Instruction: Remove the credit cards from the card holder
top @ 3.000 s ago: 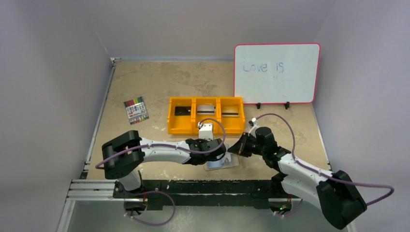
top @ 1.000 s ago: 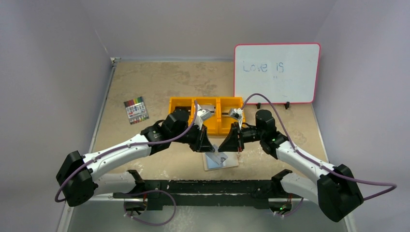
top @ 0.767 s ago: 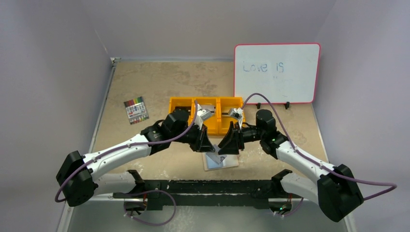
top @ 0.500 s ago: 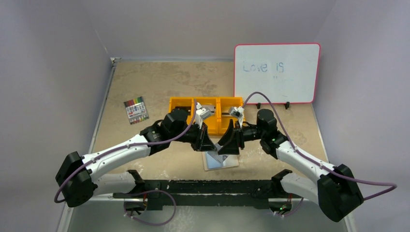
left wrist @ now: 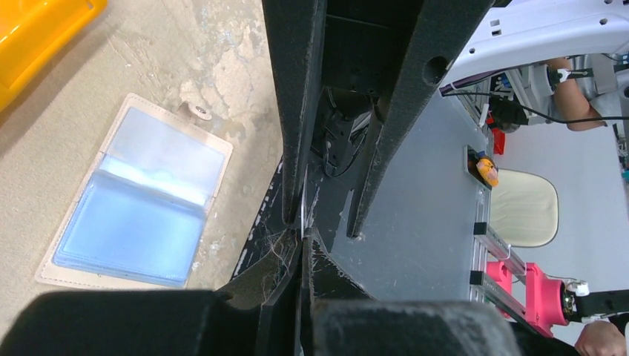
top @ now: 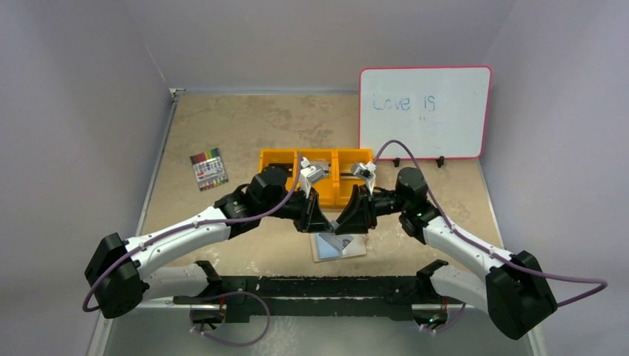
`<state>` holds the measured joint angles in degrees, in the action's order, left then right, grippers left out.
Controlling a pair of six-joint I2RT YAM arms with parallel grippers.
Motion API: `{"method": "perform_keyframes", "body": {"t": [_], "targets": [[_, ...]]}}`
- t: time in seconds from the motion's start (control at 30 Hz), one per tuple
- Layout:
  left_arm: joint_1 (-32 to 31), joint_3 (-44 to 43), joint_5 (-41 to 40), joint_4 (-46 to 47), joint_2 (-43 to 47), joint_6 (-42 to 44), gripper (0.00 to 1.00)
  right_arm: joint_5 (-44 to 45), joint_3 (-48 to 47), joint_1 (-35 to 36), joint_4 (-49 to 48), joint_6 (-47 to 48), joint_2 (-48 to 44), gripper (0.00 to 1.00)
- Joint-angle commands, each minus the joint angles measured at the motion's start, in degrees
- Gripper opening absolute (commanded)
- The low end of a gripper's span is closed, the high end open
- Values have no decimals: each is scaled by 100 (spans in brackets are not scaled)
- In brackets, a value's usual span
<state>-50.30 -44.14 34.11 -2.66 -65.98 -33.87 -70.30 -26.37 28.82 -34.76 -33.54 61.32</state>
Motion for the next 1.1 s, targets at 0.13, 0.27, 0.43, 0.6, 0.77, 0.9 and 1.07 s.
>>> {"method": "perform_keyframes", "body": {"t": [0.13, 0.27, 0.43, 0.6, 0.77, 0.9, 1.07], "targets": [[12, 36, 57, 257, 255, -49, 0, -308, 44, 2, -318, -102, -6, 30], [12, -6, 19, 133, 311, 23, 0, -274, 40, 5, -316, -90, -46, 27], [12, -22, 72, 53, 301, 71, 0, -294, 42, 4, -327, -87, -60, 19], [12, -42, 150, 48, 192, 82, 0, -244, 48, 2, -333, -83, -147, 0], [19, -169, -573, -343, 223, 53, 33, 36, -38, 1, 173, 230, -279, 0], [36, -445, -2002, -980, 397, 32, 55, 862, -173, 6, 845, 753, -431, 0], [56, -908, -6186, -2541, 800, -907, 69, 2799, -497, 1, 1551, 1676, -716, 0]]}}
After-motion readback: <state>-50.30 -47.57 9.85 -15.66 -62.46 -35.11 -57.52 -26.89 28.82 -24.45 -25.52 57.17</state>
